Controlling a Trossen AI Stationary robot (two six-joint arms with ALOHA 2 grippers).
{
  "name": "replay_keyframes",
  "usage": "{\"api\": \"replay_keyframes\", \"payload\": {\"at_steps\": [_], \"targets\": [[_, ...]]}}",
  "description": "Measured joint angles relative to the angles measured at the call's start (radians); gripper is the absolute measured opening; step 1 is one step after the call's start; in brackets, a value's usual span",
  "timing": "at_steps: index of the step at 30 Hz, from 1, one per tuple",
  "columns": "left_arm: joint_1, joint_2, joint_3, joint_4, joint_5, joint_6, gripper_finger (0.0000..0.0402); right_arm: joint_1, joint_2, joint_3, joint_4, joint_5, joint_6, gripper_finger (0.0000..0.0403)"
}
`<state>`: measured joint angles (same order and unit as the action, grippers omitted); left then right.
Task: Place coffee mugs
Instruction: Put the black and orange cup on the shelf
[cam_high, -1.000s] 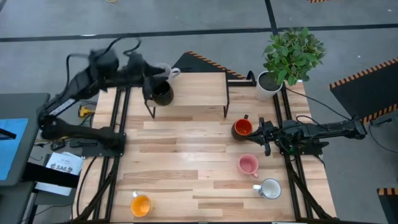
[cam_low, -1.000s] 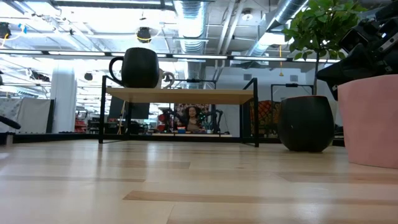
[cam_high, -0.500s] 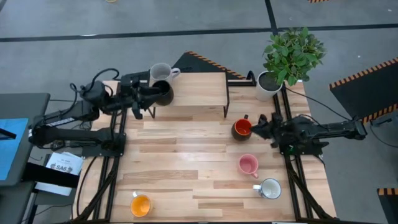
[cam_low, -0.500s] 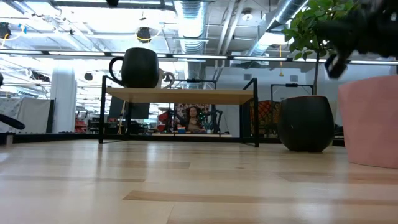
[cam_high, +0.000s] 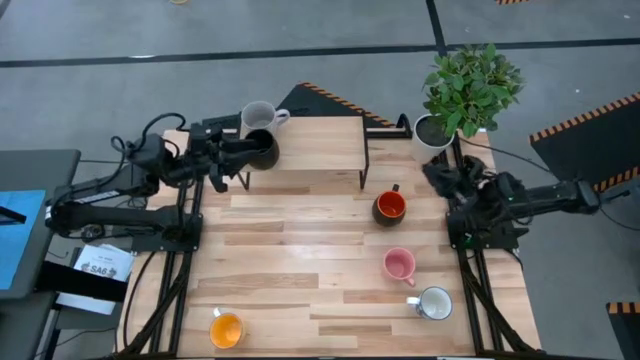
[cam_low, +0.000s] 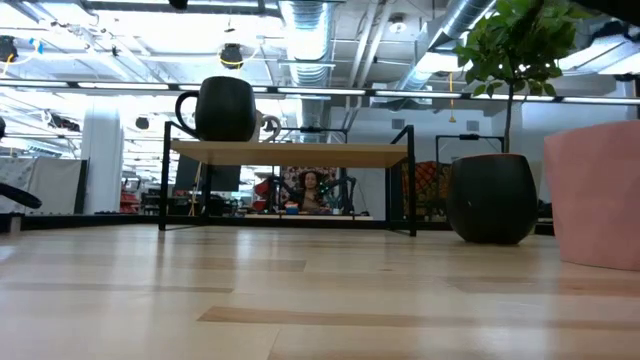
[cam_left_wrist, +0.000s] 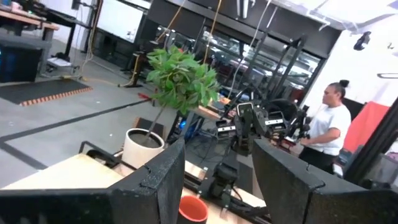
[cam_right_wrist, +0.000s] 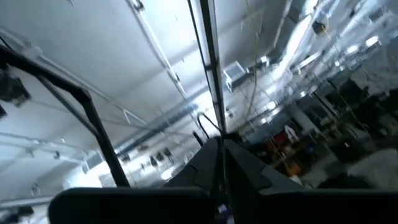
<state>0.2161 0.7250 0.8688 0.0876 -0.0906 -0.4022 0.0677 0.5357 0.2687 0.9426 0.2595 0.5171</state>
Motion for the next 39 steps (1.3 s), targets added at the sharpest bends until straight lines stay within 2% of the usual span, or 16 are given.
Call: {"api": "replay_keyframes", "payload": {"at_steps": [5, 7, 10, 13, 15, 18, 23, 26, 29, 39], "targets": [[0.0, -0.016, 0.001, 0.002, -0.001, 0.014, 0.0171, -0.017, 0.177, 0.121, -0.021, -0.006, 0.004, 0.0054], [0.0, -0.027, 0.001, -0.004, 0.02, -0.005, 0.0171, -0.026, 0.206, 0.164, -0.123, -0.066, 0.013, 0.0054], [0.0, -0.035, 0.001, 0.003, 0.068, -0.028, 0.0171, -0.028, 0.211, 0.262, -0.489, -0.136, 0.091, 0.0055], [0.0, -0.039, 0.001, -0.002, 0.097, -0.03, 0.0171, -0.02, 0.217, 0.426, -1.017, -0.135, 0.192, 0.0065], [0.0, -0.044, 0.001, -0.005, 0.113, -0.029, 0.0171, -0.014, 0.266, 0.544, -1.299, -0.123, 0.228, 0.008], [0.0, -0.053, 0.001, -0.028, 0.128, -0.03, 0.0171, 0.002, 0.346, 0.664, -1.614, -0.063, 0.319, 0.0113], [0.0, -0.068, 0.001, -0.071, 0.14, -0.053, 0.0171, -0.014, 0.501, 0.718, -1.931, -0.024, 0.571, 0.0183], [0.0, -0.077, 0.001, -0.086, 0.14, -0.056, 0.0171, -0.052, 0.59, 0.719, -2.05, -0.024, 0.681, 0.0219], [0.001, -0.084, 0.001, -0.093, 0.14, -0.043, 0.0171, -0.084, 0.662, 0.718, -2.122, -0.022, 0.76, 0.0239], [0.0, -0.099, 0.001, -0.097, 0.14, -0.029, 0.0171, -0.114, 0.864, 0.72, -2.056, -0.003, 0.759, 0.0231]]}}
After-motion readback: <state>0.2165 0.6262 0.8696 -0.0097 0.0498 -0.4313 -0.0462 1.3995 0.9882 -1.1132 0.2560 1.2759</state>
